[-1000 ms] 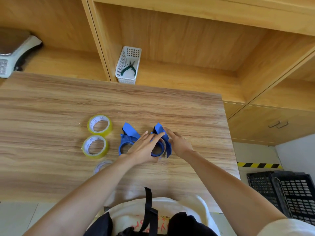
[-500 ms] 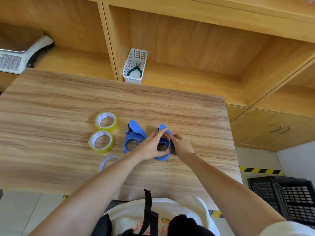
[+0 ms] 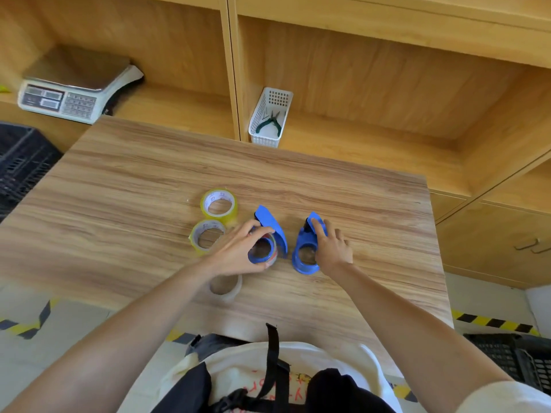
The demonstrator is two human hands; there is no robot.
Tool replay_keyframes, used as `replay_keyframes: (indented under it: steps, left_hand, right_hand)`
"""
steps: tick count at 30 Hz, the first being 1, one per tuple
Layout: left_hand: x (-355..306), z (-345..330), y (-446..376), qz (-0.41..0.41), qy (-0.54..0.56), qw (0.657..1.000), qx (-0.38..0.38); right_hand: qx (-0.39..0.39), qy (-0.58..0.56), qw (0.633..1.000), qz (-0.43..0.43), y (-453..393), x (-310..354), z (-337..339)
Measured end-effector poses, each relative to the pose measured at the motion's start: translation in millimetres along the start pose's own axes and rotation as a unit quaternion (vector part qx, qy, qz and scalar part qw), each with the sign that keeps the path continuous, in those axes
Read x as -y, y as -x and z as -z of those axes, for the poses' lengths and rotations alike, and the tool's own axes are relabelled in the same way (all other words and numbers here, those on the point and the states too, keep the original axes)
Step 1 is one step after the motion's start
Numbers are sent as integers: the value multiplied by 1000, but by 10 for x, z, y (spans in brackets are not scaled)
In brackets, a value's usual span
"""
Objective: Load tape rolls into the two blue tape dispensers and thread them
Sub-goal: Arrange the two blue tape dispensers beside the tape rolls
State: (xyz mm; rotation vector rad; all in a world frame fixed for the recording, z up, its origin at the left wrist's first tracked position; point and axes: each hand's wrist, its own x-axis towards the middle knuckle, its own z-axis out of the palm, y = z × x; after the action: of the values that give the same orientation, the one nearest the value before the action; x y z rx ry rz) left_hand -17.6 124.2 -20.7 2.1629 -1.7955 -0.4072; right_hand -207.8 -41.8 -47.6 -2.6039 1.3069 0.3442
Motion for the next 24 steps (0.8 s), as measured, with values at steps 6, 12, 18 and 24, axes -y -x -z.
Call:
replay_keyframes:
  steps: [6,12,18,24]
  left_hand:
    - [330,134,489,-5,-61,995,79]
    - [480,48,743,33,-66,991,109]
    - [533,2,813,48,-53,992,105]
    - [643,67,808,40,-28,992,120]
  right_hand:
    - [-32,-14,994,99,-68,383,32]
    - [-14,-98,981,166,-53,595,-10]
    - [10,-106,978,177,-36,711,-99]
    - [0,-111,982,155,-35,796,-110]
